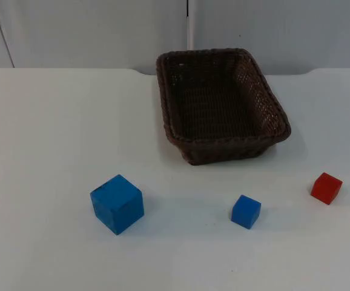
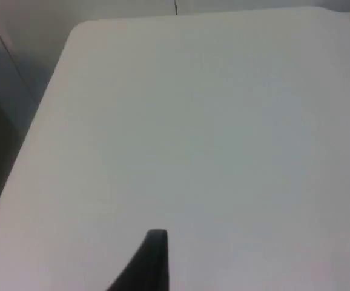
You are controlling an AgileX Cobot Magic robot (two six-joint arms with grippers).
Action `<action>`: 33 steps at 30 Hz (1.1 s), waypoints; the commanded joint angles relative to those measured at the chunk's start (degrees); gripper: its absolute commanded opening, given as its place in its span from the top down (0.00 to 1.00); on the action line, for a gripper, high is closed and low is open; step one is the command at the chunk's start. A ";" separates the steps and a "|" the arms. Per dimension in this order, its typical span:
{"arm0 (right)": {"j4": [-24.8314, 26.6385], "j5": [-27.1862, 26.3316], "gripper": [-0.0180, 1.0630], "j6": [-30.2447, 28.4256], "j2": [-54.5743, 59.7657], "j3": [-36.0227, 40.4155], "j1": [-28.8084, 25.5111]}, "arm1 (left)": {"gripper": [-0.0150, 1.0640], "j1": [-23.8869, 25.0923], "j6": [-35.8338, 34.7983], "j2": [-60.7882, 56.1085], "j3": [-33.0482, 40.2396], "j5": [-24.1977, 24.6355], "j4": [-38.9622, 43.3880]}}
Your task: Pick up the basket with the left hand and place the largest block into the basket with the right hand.
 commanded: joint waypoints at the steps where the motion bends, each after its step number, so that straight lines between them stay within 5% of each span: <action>1: 0.12 -0.05 0.01 0.04 -0.22 0.02 -0.33 | 0.01 -0.39 0.08 -0.15 -0.92 -1.50 0.19; 11: 0.12 -0.05 0.01 0.04 -0.22 0.02 -0.33 | 0.01 -0.39 0.19 8.74 -5.92 -6.33 -0.29; 33: 0.12 -0.05 0.01 0.04 -0.22 0.02 -0.33 | 0.03 -0.39 4.95 29.55 -6.50 -18.98 -14.72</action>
